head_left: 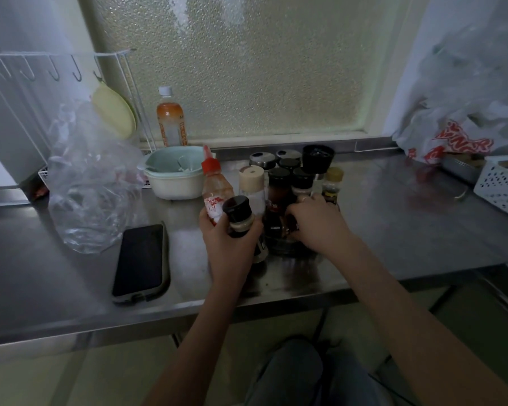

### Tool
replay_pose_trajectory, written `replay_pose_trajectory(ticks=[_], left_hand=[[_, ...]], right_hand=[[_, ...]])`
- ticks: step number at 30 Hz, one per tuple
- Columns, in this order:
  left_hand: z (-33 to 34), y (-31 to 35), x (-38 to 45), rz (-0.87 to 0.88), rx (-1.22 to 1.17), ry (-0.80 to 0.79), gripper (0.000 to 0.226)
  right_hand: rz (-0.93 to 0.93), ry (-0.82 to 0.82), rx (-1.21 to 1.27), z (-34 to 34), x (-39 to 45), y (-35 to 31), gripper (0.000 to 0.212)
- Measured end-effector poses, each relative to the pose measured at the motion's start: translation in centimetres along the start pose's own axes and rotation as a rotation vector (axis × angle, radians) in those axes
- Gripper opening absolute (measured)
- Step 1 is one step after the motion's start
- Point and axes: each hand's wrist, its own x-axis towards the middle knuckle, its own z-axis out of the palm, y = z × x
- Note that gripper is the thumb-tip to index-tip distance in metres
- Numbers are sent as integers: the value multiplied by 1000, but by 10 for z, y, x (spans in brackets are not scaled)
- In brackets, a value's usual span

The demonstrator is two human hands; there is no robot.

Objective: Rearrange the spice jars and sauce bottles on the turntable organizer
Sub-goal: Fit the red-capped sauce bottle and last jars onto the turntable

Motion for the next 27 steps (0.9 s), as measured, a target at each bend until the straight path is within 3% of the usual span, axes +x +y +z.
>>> replay_pose_trajectory(ticks=[3,8,15,18,20,23,27], left_hand=[[0,1,-1,37,-4,8,18],[-1,3,-1,90,-8,36,16],[-2,3,-1,144,46,25,33],[-1,1,0,149,62,37,38],[0,-1,0,166,84,34,42],[1,2,-1,215,112,9,42],[1,3,-2,322,147,-34,46]], right_hand=[[-23,21,38,-7,2,5,38],[197,351,617,-4,-4,16,43],[293,418,634,14,-1,-3,59],[232,574,667,8,-15,-11,47],[109,528,792,4,-26,-23,38],[-46,236,947,8,-33,-44,44],[-71,294,1038,9,-35,-53,36]])
